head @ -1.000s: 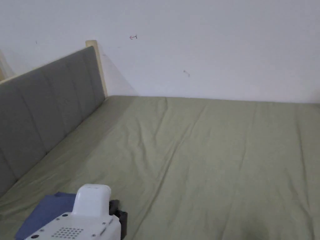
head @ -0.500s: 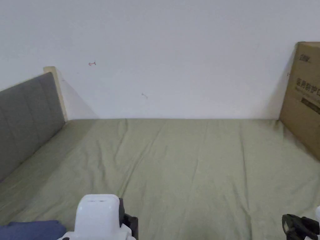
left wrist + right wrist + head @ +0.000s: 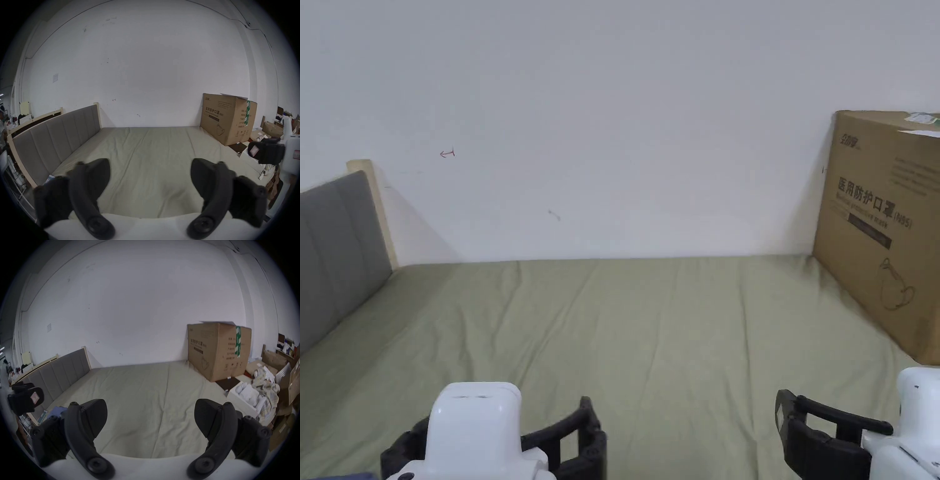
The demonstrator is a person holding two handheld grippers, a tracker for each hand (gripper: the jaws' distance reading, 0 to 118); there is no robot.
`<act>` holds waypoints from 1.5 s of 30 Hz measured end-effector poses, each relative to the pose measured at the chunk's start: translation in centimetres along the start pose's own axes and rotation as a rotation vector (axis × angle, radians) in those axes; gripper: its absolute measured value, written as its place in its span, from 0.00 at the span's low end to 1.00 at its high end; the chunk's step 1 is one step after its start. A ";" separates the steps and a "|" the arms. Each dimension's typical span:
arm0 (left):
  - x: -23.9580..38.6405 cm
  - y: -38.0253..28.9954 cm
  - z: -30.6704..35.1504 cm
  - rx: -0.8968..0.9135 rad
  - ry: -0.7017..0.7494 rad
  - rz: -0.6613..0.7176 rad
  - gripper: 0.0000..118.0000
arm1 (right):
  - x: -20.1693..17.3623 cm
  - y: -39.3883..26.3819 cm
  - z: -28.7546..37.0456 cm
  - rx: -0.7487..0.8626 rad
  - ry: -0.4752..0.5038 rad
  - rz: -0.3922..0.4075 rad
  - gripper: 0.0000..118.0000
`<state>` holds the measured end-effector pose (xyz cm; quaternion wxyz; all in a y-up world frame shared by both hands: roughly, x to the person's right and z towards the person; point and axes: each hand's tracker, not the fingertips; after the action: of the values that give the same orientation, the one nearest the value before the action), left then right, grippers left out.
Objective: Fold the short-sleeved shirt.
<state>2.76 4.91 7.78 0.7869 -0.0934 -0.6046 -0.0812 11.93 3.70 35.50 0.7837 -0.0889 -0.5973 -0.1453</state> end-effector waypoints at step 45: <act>-1.4 0.0 -0.6 -0.070 0.003 0.100 0.88 | -1.2 -0.4 -0.8 -0.119 0.027 0.084 0.93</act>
<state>2.95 4.80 6.24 0.7870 -0.1509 -0.5949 -0.0629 12.22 3.20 34.14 0.7905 -0.1583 -0.5726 -0.1488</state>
